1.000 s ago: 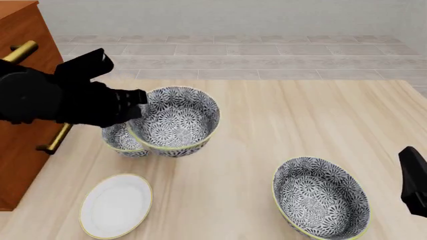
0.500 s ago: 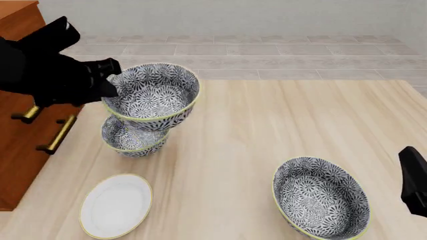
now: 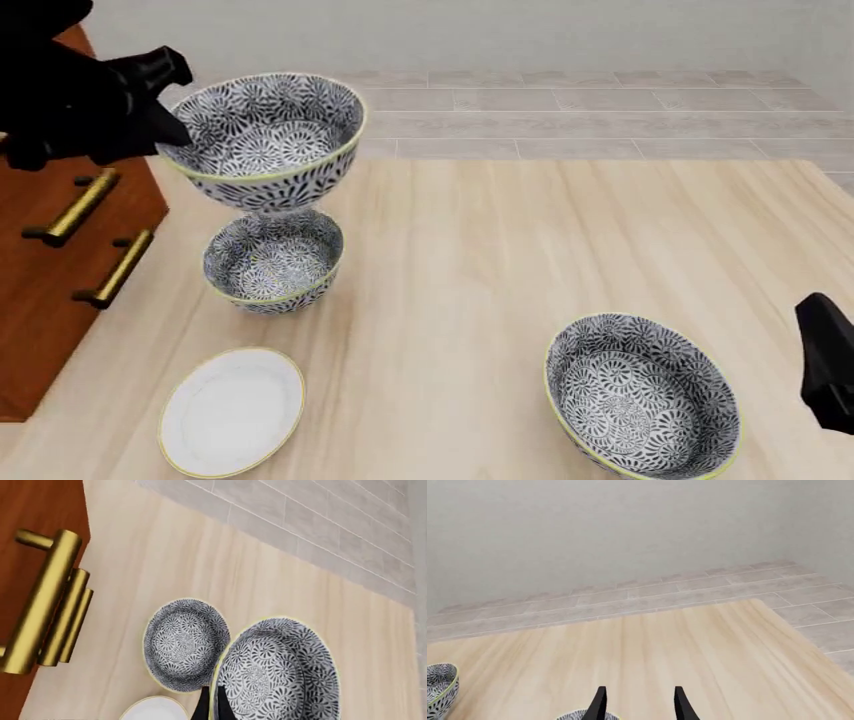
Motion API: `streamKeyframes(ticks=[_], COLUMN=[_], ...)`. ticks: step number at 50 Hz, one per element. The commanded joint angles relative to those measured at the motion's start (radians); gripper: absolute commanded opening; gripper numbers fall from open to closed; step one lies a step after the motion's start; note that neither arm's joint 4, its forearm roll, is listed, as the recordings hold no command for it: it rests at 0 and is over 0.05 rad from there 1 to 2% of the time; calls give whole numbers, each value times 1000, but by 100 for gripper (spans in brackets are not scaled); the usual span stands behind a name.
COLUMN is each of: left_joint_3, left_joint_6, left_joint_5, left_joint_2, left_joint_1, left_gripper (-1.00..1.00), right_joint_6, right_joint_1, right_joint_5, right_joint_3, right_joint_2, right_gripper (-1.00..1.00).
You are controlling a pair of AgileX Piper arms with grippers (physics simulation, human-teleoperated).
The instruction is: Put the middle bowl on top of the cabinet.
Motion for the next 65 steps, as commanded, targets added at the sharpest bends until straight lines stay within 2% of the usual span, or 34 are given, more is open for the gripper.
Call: streamKeyframes(ticks=[1, 17, 25, 31, 49, 52, 53, 59, 61, 65], left_joint_3=[-75, -197, -263, -285, -474, -504, -517, -557, -558, -569], left_joint_6=[-12, -23, -5, -21, -29, -41, -39, -38, -59, -46], left_joint_5=[53, 128, 164, 181, 291, 305, 310, 335, 332, 338], left_joint_2=[1, 9, 17, 26, 36, 40, 40, 57, 54, 63], left_joint_1=[37, 83, 146, 177, 264, 283, 313, 344, 347, 374], left_gripper=[-100, -100, -100, -100, -100, -100, -100, -100, -100, -100], right_joint_6=[0, 1, 3, 3, -1, -1, -2, -3, -4, -6], right_joint_1=[1, -1, -3, -4, -6, -5, -4, -1, 0, 1], right_joint_5=[-3, -9, -12, -8, -5, -8, -10, -27, -26, -31], right_joint_3=[0, 0, 0, 0, -1, 0, 0, 1, 0, 0], right_joint_2=[5, 10, 14, 9, 9, 13, 15, 36, 35, 41], right_gripper=[100, 100, 100, 100, 100, 100, 100, 100, 100, 100])
